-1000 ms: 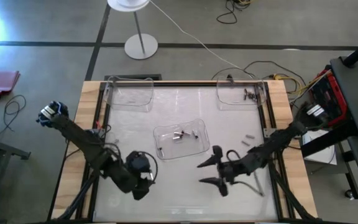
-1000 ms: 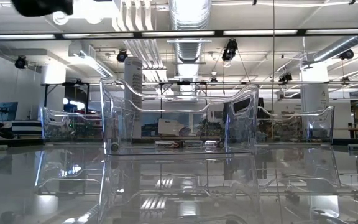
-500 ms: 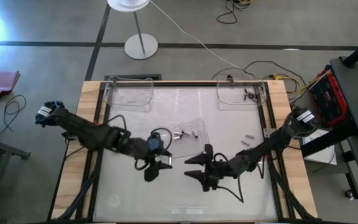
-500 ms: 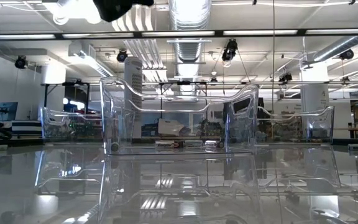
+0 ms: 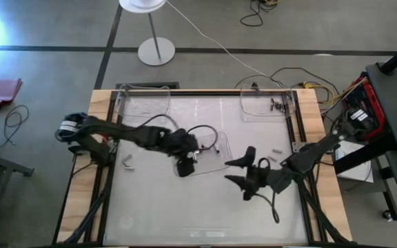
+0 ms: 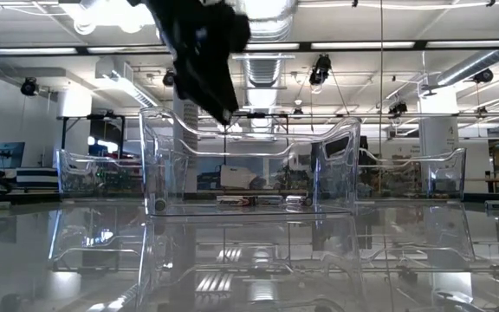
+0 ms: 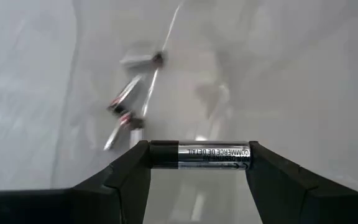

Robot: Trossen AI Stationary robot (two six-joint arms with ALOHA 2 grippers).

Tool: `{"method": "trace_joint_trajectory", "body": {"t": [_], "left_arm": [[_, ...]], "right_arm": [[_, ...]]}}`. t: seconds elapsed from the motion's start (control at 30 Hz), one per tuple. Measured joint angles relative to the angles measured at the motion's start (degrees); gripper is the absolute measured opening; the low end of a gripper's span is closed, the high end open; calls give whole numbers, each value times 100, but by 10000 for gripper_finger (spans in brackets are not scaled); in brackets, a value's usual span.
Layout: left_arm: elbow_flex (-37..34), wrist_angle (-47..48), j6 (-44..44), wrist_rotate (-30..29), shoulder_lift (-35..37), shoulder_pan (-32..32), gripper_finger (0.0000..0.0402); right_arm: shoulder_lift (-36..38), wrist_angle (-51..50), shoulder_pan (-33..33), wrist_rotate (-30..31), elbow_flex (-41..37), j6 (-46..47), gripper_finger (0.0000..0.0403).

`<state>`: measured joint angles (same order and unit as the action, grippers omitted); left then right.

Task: Sort batteries
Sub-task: Put the silver battery into the middle transparent bin

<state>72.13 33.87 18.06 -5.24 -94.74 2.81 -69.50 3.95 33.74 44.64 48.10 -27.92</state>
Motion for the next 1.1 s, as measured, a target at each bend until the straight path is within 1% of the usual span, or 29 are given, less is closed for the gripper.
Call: {"method": "trace_joint_trajectory", "body": {"t": [0.13,0.23,0.33,0.47,0.57,0.7,0.87,1.1], "left_arm": [[885,1000,-88,-87,-887,-250,212],[1528,1581,-108,-78,-1568,-296,213],[2091,2134,-94,-126,-2122,-297,213],[2787,2611,88,-192,-2599,-362,214],[3182,2933,312,-193,-2850,-409,214],[3393,3061,458,-188,-3047,-412,214],[3320,2995,814,-235,-3103,-413,215],[3228,3008,1921,-446,-3116,-422,215]], "right_arm": [[600,-1272,0,254,0,928,235],[1010,-2117,-2,257,0,1638,238],[1345,-2738,-2,254,-5,2130,243],[1664,-3122,-2,253,-54,2459,247],[1798,-3154,-2,249,-109,2500,244],[1885,-3253,-2,251,-175,2505,236],[1886,-3397,-2,247,-229,2504,234],[1878,-3403,-2,240,-266,2505,245]]}}
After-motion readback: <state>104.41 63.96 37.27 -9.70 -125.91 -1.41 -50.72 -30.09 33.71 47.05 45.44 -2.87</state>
